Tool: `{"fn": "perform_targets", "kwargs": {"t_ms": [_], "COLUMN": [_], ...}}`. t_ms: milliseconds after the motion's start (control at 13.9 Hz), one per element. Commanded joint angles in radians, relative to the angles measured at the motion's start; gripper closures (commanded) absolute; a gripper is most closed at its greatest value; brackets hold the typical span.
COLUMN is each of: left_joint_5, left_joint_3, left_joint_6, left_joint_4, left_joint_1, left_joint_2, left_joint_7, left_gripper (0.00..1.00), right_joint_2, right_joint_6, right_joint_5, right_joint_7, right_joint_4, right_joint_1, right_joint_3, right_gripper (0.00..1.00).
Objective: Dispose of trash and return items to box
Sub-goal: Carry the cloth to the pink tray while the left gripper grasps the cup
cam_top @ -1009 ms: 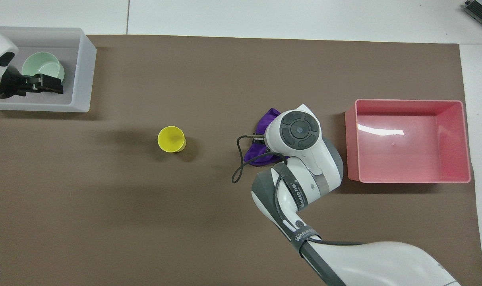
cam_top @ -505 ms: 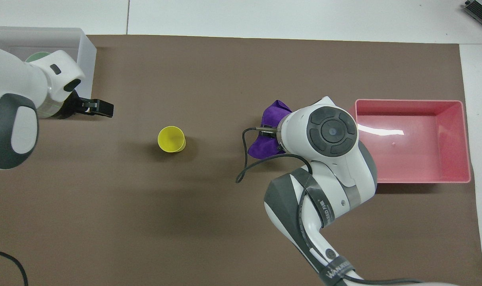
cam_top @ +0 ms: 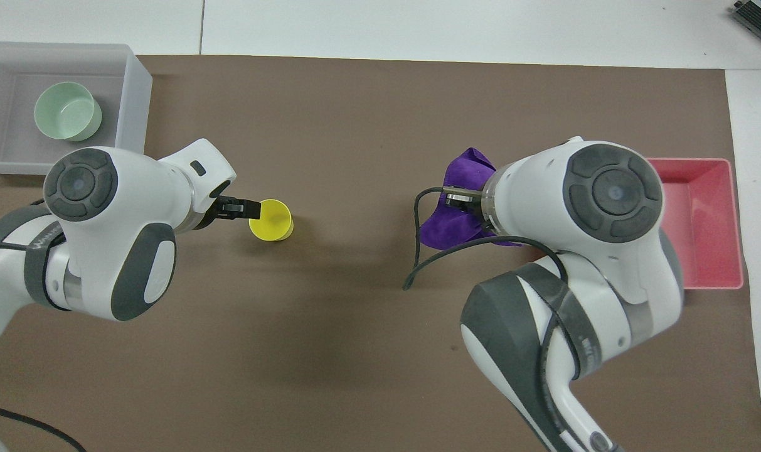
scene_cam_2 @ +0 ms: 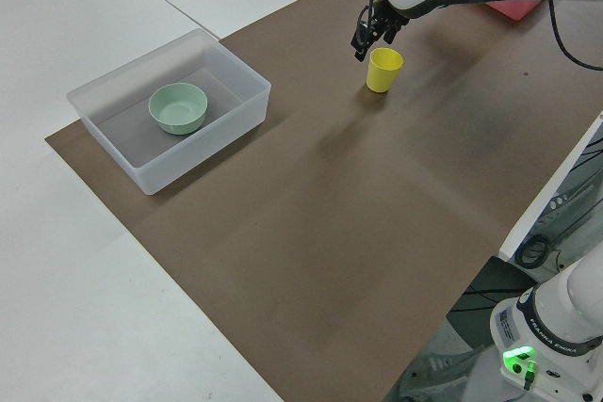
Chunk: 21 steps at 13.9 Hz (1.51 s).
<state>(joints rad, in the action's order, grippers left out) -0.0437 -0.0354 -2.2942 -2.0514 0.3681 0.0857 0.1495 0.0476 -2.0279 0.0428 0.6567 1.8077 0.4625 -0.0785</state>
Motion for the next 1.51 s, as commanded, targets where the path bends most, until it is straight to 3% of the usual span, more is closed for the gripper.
{"fn": "perform_targets", "kwargs": {"t_ms": [0,216,577,649,721,1009,1441], "left_joint_5": [0.001,0.001,0.001,0.001,0.001,0.001,0.001], "left_joint_3": [-0.018,-0.018,-0.018,-0.018,-0.018,-0.017,-0.020], "left_joint_6": [-0.086,-0.136,-0.169,-0.169,-0.169,-0.159,-0.126], "left_joint_4": [-0.073,-0.073,-0.073,-0.076,-0.079,-0.072,-0.020], "left_joint_1": [0.032,0.042,0.057,0.057,0.058,0.058,-0.017], "left_joint_2": [-0.018,0.015,0.060,0.060,0.060,0.060,0.022], "left_joint_7": [0.009,0.010,0.041,0.041,0.041,0.039,0.021], "left_gripper": [0.25,0.26,0.49,0.62,0.98,1.00,1.00], "right_joint_2": [-0.038,-0.048,-0.055,-0.060,-0.060,-0.040,-0.022], "right_joint_6": [0.035,0.038,0.031,0.017,-0.001,-0.142,-0.284], "right_joint_5": [0.011,0.011,-0.009,-0.008,-0.009,-0.008,-0.009], "right_joint_7": [-0.081,-0.213,-0.500,-0.550,-0.607,-0.755,-0.752], "right_joint_4": [0.004,0.005,0.045,0.070,0.085,0.174,0.303], "right_joint_1": [-0.068,-0.160,-0.350,-0.379,-0.418,-0.515,-0.524], "right_joint_3": [0.006,0.008,0.009,0.009,0.009,0.008,0.009], "right_gripper": [1.00,1.00,1.00,1.00,1.00,1.00,1.00]}}
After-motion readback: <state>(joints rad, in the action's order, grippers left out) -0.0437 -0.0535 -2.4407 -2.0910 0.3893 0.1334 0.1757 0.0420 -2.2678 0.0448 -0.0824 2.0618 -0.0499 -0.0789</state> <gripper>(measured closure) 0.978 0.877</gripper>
